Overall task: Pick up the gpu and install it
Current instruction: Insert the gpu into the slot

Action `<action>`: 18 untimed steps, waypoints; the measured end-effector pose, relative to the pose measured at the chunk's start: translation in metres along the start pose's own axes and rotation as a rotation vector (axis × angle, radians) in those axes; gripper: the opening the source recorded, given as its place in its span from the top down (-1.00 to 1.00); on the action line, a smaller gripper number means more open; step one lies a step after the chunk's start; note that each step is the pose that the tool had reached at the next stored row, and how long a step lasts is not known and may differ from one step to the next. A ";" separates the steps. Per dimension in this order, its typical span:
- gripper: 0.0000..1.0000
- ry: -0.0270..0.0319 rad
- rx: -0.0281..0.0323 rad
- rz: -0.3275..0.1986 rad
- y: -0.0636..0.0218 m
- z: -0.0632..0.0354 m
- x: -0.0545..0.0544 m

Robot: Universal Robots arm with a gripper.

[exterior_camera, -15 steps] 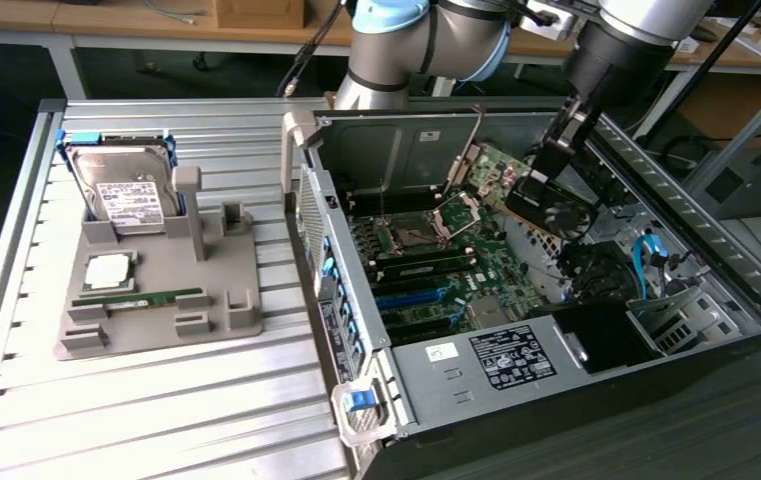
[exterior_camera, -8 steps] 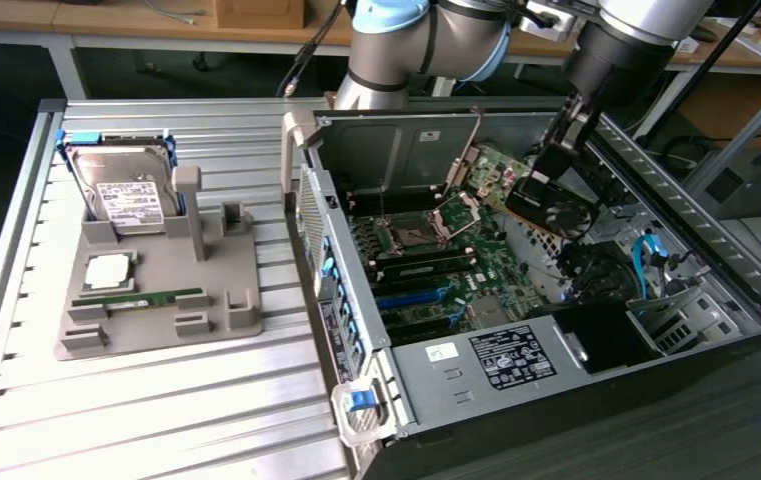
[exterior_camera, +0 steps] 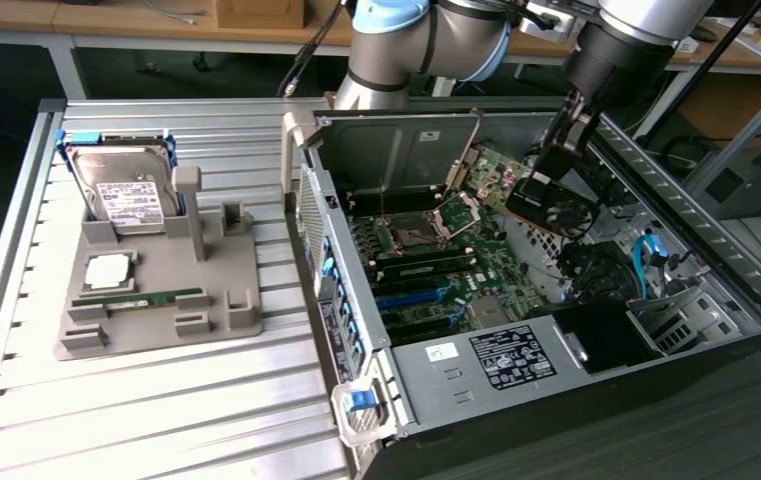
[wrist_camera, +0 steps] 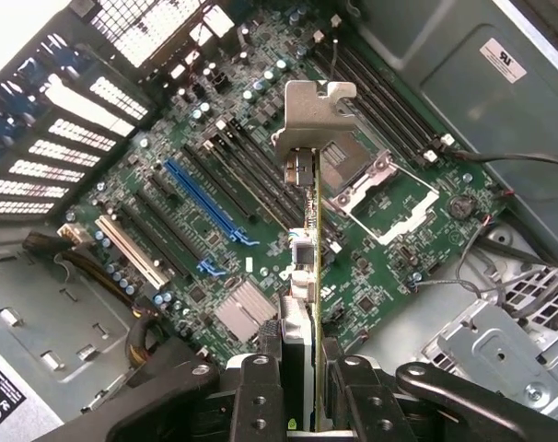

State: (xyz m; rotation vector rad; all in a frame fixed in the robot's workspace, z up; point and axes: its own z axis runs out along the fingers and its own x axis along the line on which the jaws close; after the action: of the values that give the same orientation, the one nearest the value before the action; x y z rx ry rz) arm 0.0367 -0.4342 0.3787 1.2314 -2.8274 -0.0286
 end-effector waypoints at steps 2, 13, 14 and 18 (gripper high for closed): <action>0.47 0.0005 0.0006 -0.013 0.0000 0.0000 0.000; 0.47 0.0023 0.0026 -0.058 0.0000 0.0000 0.000; 0.47 0.0025 0.0029 -0.063 0.0000 0.0000 0.000; 0.47 0.0031 0.0035 -0.078 0.0000 0.0000 0.000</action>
State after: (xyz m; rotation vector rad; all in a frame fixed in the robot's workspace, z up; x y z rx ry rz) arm 0.0367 -0.4342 0.3787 1.3401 -2.7768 -0.0252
